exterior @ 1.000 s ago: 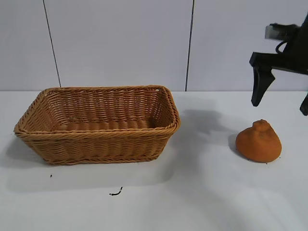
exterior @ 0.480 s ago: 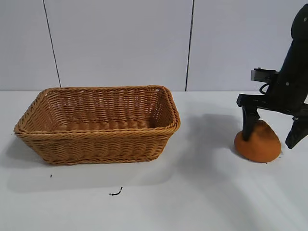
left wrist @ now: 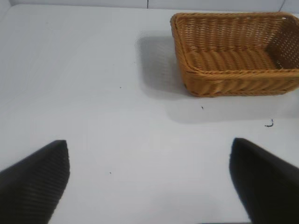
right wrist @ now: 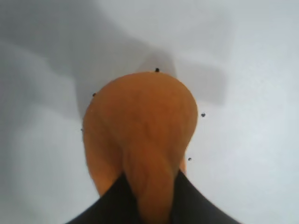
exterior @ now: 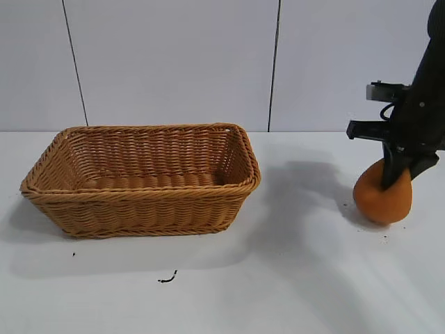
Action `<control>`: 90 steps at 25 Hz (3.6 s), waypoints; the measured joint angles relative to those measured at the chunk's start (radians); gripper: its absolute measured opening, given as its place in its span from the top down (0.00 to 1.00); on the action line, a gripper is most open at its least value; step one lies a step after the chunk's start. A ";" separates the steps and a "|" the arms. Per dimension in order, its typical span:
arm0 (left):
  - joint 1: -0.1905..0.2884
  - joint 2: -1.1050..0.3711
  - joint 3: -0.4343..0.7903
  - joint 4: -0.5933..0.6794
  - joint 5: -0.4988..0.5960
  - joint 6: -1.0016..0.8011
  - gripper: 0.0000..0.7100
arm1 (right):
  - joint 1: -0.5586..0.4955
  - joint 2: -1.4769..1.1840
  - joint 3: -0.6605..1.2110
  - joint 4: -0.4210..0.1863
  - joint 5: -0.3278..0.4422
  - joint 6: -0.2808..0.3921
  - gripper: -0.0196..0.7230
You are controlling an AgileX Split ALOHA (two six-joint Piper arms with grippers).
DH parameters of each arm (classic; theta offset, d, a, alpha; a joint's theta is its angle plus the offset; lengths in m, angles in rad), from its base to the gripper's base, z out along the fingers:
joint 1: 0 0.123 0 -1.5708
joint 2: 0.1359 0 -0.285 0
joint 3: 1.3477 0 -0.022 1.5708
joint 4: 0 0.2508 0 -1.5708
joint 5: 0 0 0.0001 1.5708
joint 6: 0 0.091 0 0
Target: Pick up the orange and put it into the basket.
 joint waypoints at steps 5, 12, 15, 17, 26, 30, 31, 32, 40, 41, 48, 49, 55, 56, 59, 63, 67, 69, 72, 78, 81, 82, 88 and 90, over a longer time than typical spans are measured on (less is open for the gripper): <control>0.000 0.000 0.000 0.000 -0.001 0.000 0.06 | 0.077 0.000 -0.150 -0.031 0.043 -0.003 0.93; 0.000 0.000 0.000 0.000 -0.001 0.000 0.06 | 0.242 0.000 -0.220 -0.033 0.026 0.005 0.93; 0.000 0.000 0.000 0.000 -0.001 0.000 0.06 | 0.328 0.006 -0.223 -0.033 -0.019 0.009 0.93; 0.000 0.000 0.000 0.000 -0.001 0.000 0.06 | 0.381 0.015 -0.223 -0.032 -0.043 0.012 0.93; 0.000 0.000 0.000 0.000 -0.001 0.000 0.06 | 0.554 0.155 -0.223 0.010 -0.210 0.031 0.93; 0.000 0.000 0.000 0.000 -0.001 0.000 0.06 | 0.583 0.237 -0.223 0.023 -0.295 0.031 0.93; 0.000 0.000 0.000 0.000 -0.001 0.000 0.06 | 0.586 0.253 -0.223 0.028 -0.312 0.031 0.93; 0.000 0.000 0.000 0.000 -0.001 0.000 0.06 | 0.588 0.267 -0.223 0.032 -0.325 0.031 0.93; 0.000 0.000 0.000 0.000 -0.001 0.000 0.06 | 0.591 0.296 -0.223 0.059 -0.339 0.031 0.57; 0.000 0.000 0.000 0.000 -0.001 0.000 0.06 | 0.591 0.296 -0.223 0.059 -0.339 0.031 0.57; 0.000 0.000 0.000 0.000 -0.001 0.000 0.06 | 0.591 0.292 -0.405 -0.002 -0.120 0.030 0.05; 0.000 0.000 0.000 0.000 -0.001 0.000 0.06 | 0.591 0.290 -0.439 -0.032 -0.084 0.037 0.05; 0.000 0.000 0.000 0.000 -0.001 0.000 0.06 | 0.509 0.275 -0.557 -0.088 0.035 0.080 0.04; 0.000 0.000 0.000 0.000 -0.001 0.000 0.06 | 0.483 0.275 -0.557 -0.091 0.038 0.081 0.04; 0.000 0.000 0.000 0.000 -0.001 0.000 0.06 | 0.371 0.276 -0.557 -0.100 0.047 0.084 0.04; 0.000 0.000 0.000 0.000 -0.001 0.000 0.06 | 0.224 0.276 -0.557 -0.106 0.047 0.084 0.04; 0.000 0.000 0.000 0.000 -0.001 0.000 0.06 | 0.099 0.276 -0.557 -0.107 0.047 0.084 0.04; 0.000 0.000 0.000 0.000 -0.001 0.000 0.06 | 0.045 0.276 -0.557 -0.103 0.047 0.084 0.04; 0.000 0.000 0.000 0.000 -0.001 0.000 0.06 | -0.006 0.276 -0.557 -0.083 0.047 0.084 0.04; 0.000 0.000 0.000 0.000 0.000 0.000 0.06 | -0.016 0.258 -0.532 -0.055 0.048 0.083 0.04; 0.000 0.000 0.000 0.000 0.000 0.000 0.06 | -0.001 0.194 -0.440 -0.054 0.047 0.068 0.04; 0.000 0.000 0.000 0.000 0.000 0.000 0.06 | 0.004 0.168 -0.402 -0.054 0.047 0.063 0.04; 0.000 0.000 0.000 0.000 0.000 0.000 0.06 | 0.018 -0.074 -0.016 -0.049 0.045 0.023 0.04; 0.000 0.000 0.000 0.000 0.000 0.000 0.06 | 0.018 -0.126 0.060 -0.049 0.045 0.013 0.04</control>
